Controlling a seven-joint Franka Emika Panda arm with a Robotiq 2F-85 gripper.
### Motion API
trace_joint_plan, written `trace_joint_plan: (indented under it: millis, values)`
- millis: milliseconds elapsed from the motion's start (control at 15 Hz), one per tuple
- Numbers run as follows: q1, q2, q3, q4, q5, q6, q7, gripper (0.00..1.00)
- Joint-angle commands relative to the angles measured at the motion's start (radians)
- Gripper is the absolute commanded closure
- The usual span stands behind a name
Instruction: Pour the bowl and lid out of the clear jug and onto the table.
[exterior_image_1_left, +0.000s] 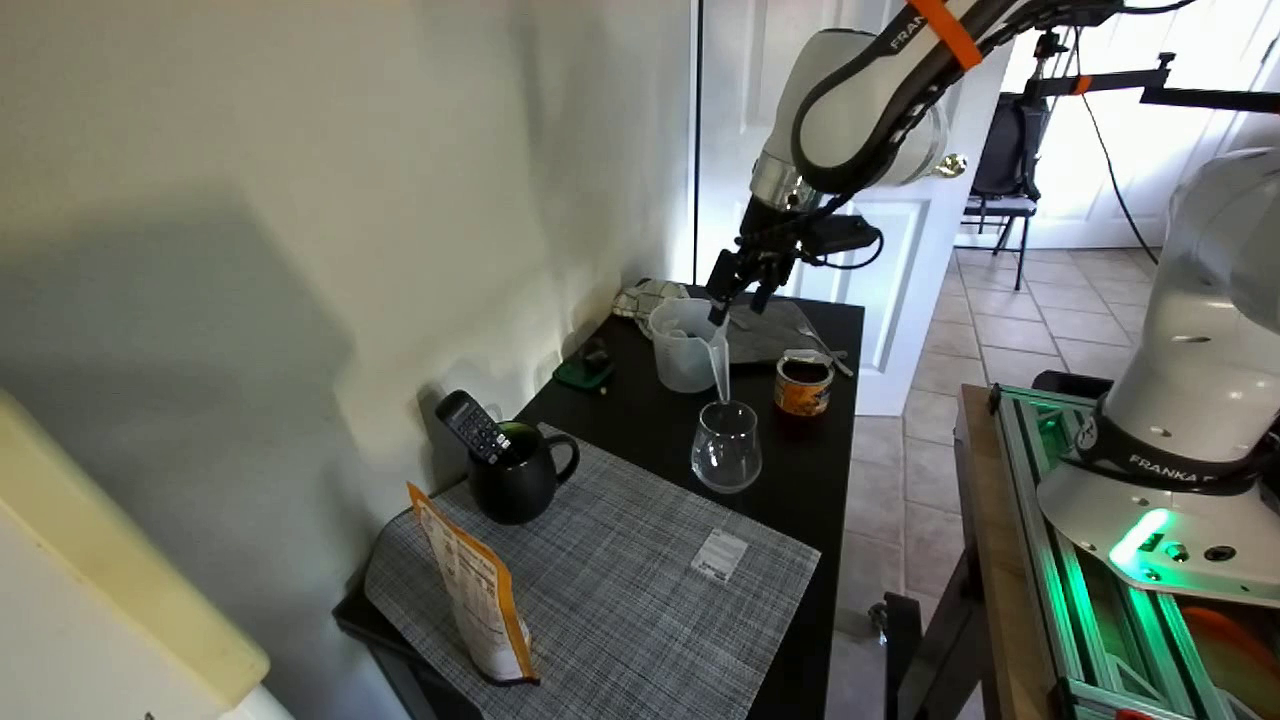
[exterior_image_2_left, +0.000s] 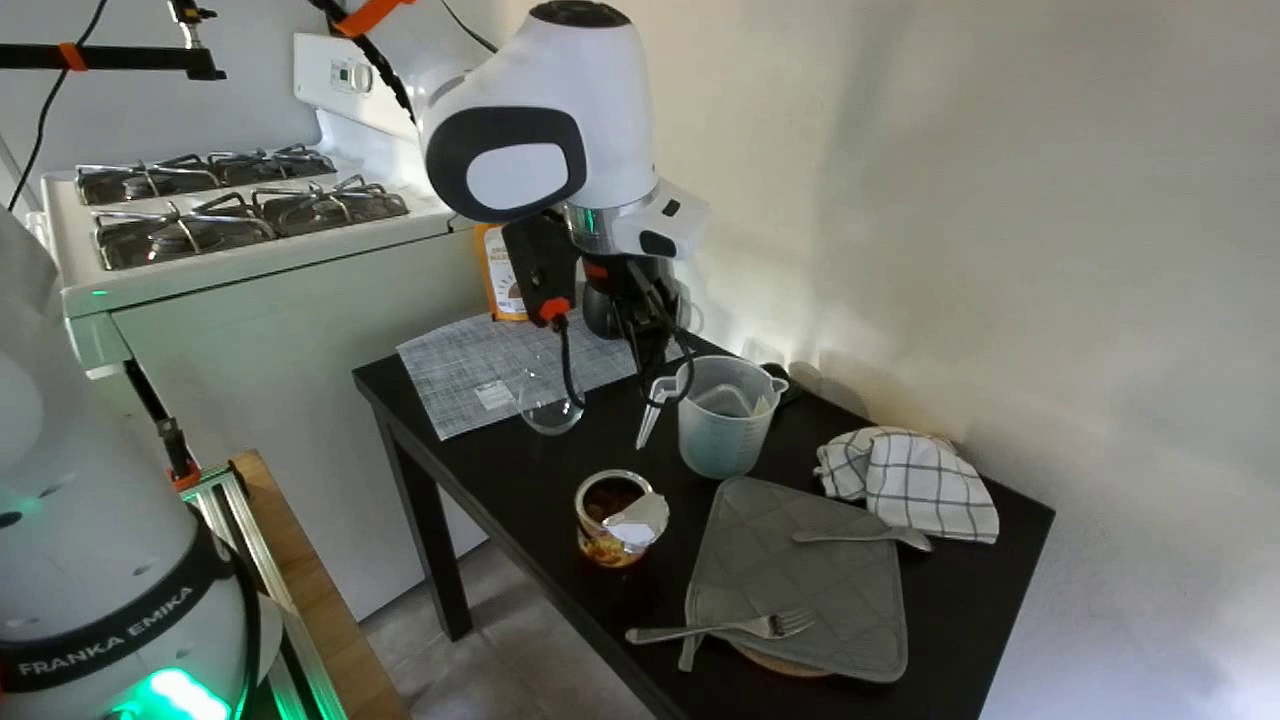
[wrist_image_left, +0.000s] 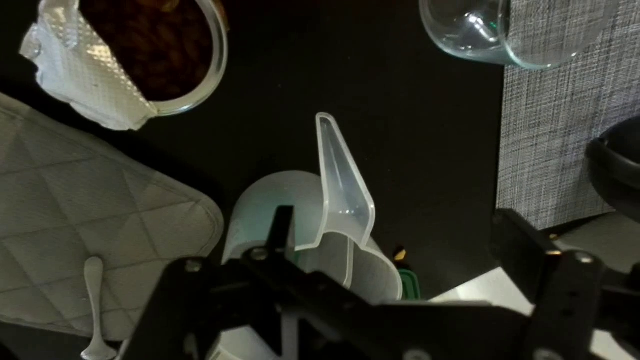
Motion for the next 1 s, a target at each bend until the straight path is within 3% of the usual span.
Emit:
trace_joint_plan:
  millis: [0,200,667,733,933]
  values:
    - [0.066,0.116,-0.039,0.058,0.182,0.007,-0.153,0.00]
    - [0.055,0.179,-0.035,0.105,0.257,-0.034,-0.197,0.00]
    - [0.022,0.285,-0.048,0.197,0.200,-0.113,-0.157,0.00]
    - [-0.027,0.294,-0.004,0.207,0.182,-0.118,-0.145,0.00]
    - [-0.050,0.317,0.006,0.232,0.122,-0.107,-0.116,0.00]
